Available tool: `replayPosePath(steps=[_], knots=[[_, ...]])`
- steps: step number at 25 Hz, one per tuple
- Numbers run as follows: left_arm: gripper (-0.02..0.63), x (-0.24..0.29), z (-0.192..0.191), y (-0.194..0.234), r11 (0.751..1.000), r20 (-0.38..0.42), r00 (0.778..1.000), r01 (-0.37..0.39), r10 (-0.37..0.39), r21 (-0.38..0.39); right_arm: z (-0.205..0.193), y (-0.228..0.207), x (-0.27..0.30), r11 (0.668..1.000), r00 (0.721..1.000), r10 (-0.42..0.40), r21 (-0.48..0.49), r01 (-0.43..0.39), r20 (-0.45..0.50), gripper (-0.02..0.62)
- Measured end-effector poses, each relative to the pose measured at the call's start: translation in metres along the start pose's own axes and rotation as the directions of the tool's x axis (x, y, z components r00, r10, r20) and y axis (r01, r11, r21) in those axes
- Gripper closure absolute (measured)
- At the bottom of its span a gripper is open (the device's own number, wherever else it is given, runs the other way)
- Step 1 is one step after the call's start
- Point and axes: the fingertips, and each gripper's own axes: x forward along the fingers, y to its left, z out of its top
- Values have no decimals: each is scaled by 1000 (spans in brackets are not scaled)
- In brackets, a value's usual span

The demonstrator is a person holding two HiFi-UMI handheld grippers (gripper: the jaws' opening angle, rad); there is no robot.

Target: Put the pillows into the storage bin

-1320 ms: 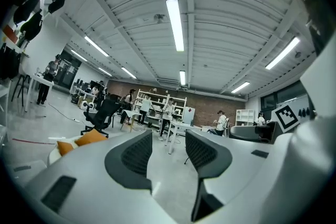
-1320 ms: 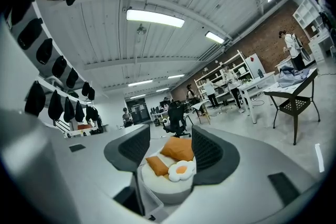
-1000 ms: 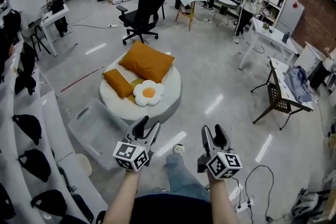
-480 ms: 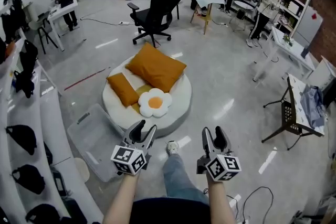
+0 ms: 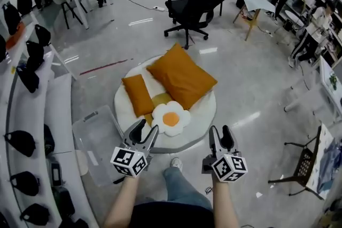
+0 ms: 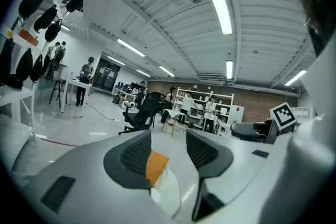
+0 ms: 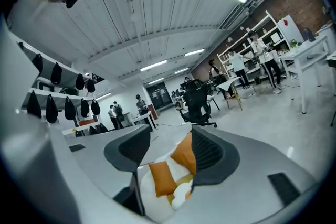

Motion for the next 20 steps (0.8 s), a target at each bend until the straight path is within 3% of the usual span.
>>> replayPosePath(steps=[4,10,20], knots=[[400,48,9,35,996,-6,996,-85,84,-30,11,-13,78,998,996,61,-2,-61,-70,367],[399,78,16,65,986,-23,986,-163,163,-40,14,-13,143,992,983,127,2,-128,-130,367],[399,99,25,100,981,-34,981,-190,189,-43,16,-1,194,989,977,148,8,-149,-151,367]])
